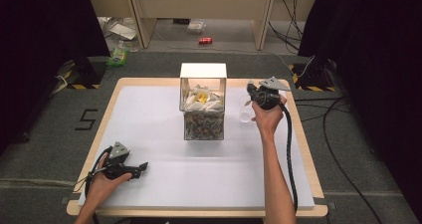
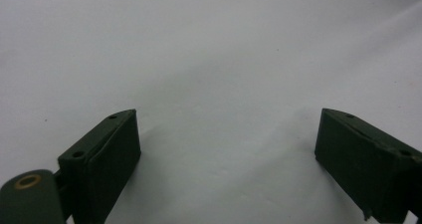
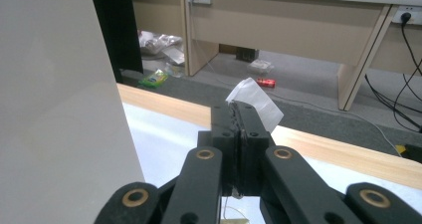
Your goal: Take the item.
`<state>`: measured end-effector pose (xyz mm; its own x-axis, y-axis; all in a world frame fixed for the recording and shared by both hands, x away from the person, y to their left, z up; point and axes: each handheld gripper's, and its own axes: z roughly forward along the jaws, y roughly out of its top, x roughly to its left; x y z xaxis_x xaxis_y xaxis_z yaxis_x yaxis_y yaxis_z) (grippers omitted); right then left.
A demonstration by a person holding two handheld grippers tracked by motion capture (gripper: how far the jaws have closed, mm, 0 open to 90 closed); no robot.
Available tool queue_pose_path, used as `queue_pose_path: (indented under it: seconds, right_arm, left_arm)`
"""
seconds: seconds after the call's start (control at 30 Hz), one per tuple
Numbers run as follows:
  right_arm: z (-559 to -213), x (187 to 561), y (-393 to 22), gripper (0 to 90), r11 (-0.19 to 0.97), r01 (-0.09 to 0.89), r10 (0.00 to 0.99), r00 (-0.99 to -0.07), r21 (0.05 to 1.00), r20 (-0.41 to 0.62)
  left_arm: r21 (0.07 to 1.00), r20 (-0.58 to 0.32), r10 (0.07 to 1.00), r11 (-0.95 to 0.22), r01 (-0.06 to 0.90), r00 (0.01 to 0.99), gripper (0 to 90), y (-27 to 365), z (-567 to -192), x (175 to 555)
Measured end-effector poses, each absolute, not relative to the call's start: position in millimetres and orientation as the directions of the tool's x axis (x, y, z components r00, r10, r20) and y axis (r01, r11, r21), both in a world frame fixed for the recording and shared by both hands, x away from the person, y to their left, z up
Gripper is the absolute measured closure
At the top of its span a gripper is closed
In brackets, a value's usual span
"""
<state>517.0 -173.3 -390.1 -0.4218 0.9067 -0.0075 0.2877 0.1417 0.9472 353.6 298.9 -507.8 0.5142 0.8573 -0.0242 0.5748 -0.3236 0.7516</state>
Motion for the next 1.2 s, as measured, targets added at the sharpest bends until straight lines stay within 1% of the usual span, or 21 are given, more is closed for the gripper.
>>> queue_pose_path:
  seconds: [0.07, 0.13, 0.3, 0.93, 1.03, 1.2]
  right_arm:
    - [-393.0, 517.1, -171.5, 89.1, 0.145, 0.287, 0.907, -0.421, 0.947, -0.011]
    - [-397.9, 516.6, -172.2, 89.1, 0.124, 0.292, 0.908, -0.418, 0.948, 0.010]
    - [-410.1, 514.3, -173.2, 88.9, 0.116, 0.310, 0.909, -0.416, 0.944, 0.025]
    - [-429.3, 513.0, -173.0, 88.3, 0.138, 0.351, 0.909, -0.417, 0.926, 0.023]
    - [-430.9, 513.8, -173.2, 87.0, 0.137, 0.358, 0.909, -0.415, 0.924, 0.027]
    - [-430.7, 514.4, -173.7, 82.1, 0.129, 0.360, 0.912, -0.410, 0.924, 0.033]
  left_arm:
    - [0.752, -0.026, 0.858, -0.322, 0.576, 0.514, 9.8, 298.9, -507.8, 353.5]
    - [0.752, -0.024, 0.857, -0.324, 0.575, 0.514, 9.8, 298.9, -507.8, 353.6]
    - [0.751, -0.026, 0.858, -0.323, 0.576, 0.514, 9.8, 298.8, -507.8, 353.5]
    - [0.751, -0.026, 0.858, -0.322, 0.576, 0.514, 9.8, 298.8, -507.8, 353.5]
    - [0.751, -0.025, 0.858, -0.323, 0.576, 0.514, 9.8, 298.8, -507.8, 353.5]
    - [0.750, -0.024, 0.857, -0.325, 0.576, 0.515, 9.8, 299.0, -507.7, 353.5]
